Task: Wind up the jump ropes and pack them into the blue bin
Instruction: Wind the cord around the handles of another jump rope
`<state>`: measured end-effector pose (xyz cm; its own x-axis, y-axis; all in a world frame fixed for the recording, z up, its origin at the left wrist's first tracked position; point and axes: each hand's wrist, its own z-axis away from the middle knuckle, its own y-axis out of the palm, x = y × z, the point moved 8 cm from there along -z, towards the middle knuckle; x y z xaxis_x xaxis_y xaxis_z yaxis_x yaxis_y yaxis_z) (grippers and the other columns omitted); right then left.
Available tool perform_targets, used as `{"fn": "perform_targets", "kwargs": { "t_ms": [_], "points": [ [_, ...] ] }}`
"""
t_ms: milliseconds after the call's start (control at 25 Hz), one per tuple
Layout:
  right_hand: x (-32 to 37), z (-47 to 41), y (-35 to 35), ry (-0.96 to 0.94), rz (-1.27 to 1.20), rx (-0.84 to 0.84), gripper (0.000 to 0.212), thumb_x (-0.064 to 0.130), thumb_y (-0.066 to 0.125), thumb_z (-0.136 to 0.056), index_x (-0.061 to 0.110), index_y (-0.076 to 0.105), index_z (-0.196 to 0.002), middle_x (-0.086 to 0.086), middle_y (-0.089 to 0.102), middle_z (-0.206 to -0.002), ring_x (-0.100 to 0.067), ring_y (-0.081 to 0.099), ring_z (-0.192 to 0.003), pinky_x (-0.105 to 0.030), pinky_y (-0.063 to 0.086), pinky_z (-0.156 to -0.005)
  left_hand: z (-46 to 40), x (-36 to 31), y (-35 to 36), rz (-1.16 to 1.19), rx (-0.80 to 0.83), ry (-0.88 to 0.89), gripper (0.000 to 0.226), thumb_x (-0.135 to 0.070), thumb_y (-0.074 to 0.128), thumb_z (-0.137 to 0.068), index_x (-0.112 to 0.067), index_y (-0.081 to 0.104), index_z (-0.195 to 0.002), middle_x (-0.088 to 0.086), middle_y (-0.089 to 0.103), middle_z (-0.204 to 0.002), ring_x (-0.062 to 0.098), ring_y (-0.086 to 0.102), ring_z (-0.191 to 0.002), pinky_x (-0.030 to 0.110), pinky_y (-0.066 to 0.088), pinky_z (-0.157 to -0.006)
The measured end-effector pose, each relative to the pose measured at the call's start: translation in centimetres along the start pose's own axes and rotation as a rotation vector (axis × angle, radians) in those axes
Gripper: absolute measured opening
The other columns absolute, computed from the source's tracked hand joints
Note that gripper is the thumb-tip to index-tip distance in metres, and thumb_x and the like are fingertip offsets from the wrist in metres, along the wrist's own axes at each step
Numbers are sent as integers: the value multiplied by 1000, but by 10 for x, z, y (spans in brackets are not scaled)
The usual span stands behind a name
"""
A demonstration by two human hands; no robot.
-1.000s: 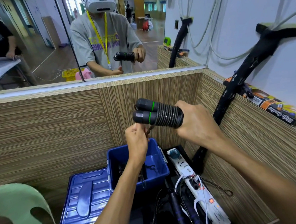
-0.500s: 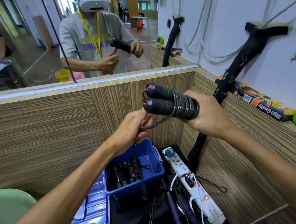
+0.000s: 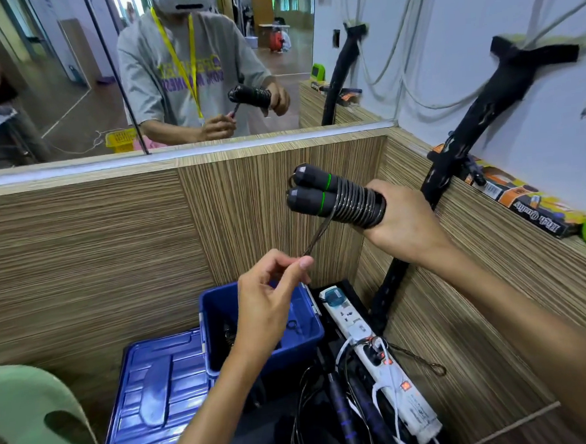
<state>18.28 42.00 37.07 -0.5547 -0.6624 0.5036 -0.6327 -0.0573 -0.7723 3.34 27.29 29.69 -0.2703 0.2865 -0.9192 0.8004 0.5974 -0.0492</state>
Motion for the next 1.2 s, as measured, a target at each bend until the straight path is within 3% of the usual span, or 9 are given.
{"fn": "perform_targets", "kwargs": {
  "t_ms": [80, 240, 480, 640, 800, 920, 1040, 1120, 1200],
  "points": [
    [2, -2, 1, 1, 48, -9, 17, 23, 72, -79, 27, 56, -83, 7, 62, -70, -7, 58, -63, -26, 43, -52, 6, -6, -1, -151, -97, 54, 23, -28, 62, -92, -13, 64, -74, 4, 59, -63, 22, 54, -60, 32, 44, -58],
    [4, 0, 7, 11, 111, 8, 18, 20, 71, -79, 25, 56, -88, 7, 60, -69, -9, 57, -61, -28, 45, -52, 23, -2, 10, -155, -187, -22, 28, -32, 51, -99, -17, 59, -77, -4, 42, -56, 6, 35, -52, 27, 33, -51],
    [-3, 4, 10, 27, 138, 52, 15, 17, 68, -79, 24, 56, -83, 7, 60, -67, -10, 56, -60, -27, 43, -49, 23, -5, 9, -254, -125, 109, 19, -37, 62, -89, -22, 60, -99, -9, 35, -54, 8, 30, -46, 19, 28, -47],
    [-6, 3, 12, 47, 150, 64, 16, 18, 68, -78, 25, 55, -84, 7, 60, -70, -10, 55, -61, -26, 38, -48, 26, -7, 7, -268, -175, 207, 15, -24, 62, -91, -12, 68, -98, -19, 54, -67, -2, 48, -57, 8, 36, -59],
    [-8, 2, 15, 46, 175, 46, 17, 18, 70, -79, 24, 55, -85, 7, 59, -70, -7, 53, -60, -25, 35, -47, 22, -5, 6, -403, -175, 232, 24, -30, 49, -100, -18, 65, -87, -12, 58, -74, 12, 54, -71, 28, 44, -65],
    [-4, 2, 13, 48, 131, 0, 17, 16, 68, -79, 23, 55, -87, 6, 60, -69, -8, 54, -60, -25, 36, -47, 22, 15, 19, 26, -81, -122, 34, -35, 44, -102, -18, 60, -77, -9, 48, -62, 9, 44, -59, 24, 38, -57],
    [6, 5, 16, 2, 115, -23, 22, 11, 67, -76, 23, 56, -91, 7, 59, -68, -10, 55, -60, -26, 39, -49, 38, 44, 45, 538, 98, -611, 38, -46, 45, -97, -22, 48, -68, -8, 24, -53, 7, 21, -47, 22, 15, -45],
    [12, 10, 16, -53, 93, -16, 25, 6, 67, -75, 21, 58, -93, 7, 58, -66, -9, 56, -59, -27, 42, -51, 43, 54, 53, 692, 293, -821, 37, -43, 47, -94, -25, 42, -61, -10, 20, -50, 5, 17, -42, 22, 8, -45],
    [22, 14, 18, -155, 54, 40, 27, 3, 67, -72, 18, 59, -93, 8, 57, -64, -8, 56, -56, -24, 41, -52, 37, 59, 47, 655, 478, -893, 37, -39, 48, -91, -25, 41, -57, -12, 21, -47, 4, 18, -41, 22, 7, -45]
  ]
}}
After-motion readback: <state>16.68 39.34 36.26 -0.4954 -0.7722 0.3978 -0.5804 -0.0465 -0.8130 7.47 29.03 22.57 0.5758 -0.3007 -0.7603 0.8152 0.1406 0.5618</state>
